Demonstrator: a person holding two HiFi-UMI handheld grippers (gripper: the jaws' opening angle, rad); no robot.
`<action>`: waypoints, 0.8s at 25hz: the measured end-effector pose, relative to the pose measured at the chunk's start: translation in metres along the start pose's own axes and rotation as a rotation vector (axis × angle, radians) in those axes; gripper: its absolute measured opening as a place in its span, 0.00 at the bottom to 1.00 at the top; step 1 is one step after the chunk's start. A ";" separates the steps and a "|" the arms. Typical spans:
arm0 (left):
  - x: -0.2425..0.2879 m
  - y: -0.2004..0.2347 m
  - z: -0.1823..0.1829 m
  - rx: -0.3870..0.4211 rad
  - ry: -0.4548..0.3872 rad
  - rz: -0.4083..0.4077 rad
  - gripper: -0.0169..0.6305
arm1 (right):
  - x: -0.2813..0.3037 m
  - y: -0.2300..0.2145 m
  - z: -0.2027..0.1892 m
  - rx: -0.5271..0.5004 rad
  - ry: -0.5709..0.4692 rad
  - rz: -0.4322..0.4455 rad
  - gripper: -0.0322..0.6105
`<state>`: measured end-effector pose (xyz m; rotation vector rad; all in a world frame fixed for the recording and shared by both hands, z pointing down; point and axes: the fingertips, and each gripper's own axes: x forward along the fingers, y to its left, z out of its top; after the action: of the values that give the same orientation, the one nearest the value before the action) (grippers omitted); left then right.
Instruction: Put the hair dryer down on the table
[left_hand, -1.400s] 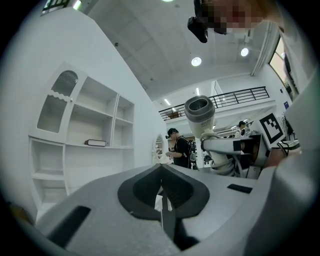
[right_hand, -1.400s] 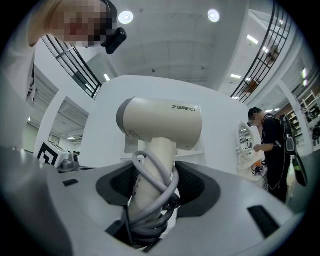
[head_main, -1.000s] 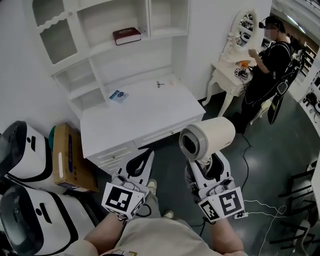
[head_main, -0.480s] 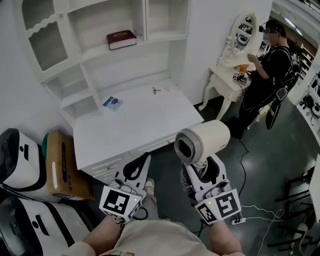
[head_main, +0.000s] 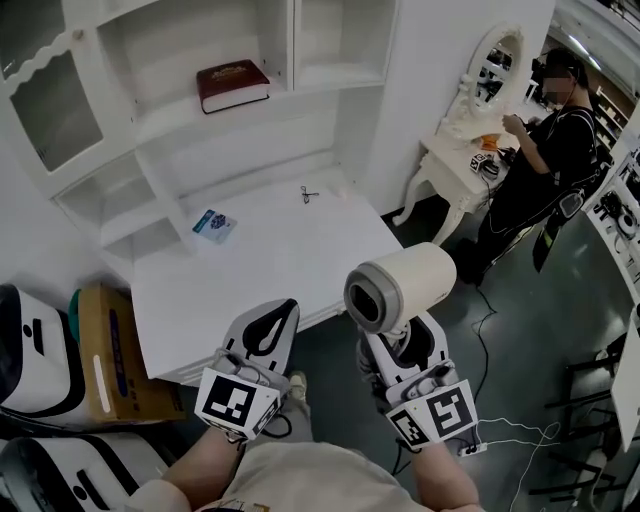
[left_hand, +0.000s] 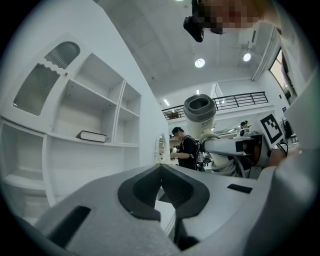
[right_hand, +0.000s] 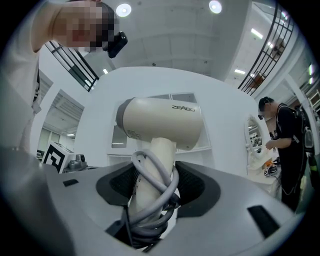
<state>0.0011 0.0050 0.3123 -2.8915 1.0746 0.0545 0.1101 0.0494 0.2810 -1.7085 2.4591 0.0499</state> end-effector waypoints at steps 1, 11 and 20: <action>0.008 0.011 0.000 0.002 0.001 -0.003 0.05 | 0.013 -0.003 -0.002 0.005 0.002 -0.005 0.40; 0.065 0.102 -0.001 0.003 -0.002 -0.037 0.05 | 0.114 -0.026 -0.010 0.006 0.000 -0.050 0.40; 0.092 0.137 -0.014 -0.012 -0.003 -0.037 0.05 | 0.164 -0.041 -0.020 0.012 0.007 -0.067 0.40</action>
<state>-0.0190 -0.1591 0.3159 -2.9199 1.0232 0.0637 0.0902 -0.1197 0.2805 -1.7877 2.3999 0.0218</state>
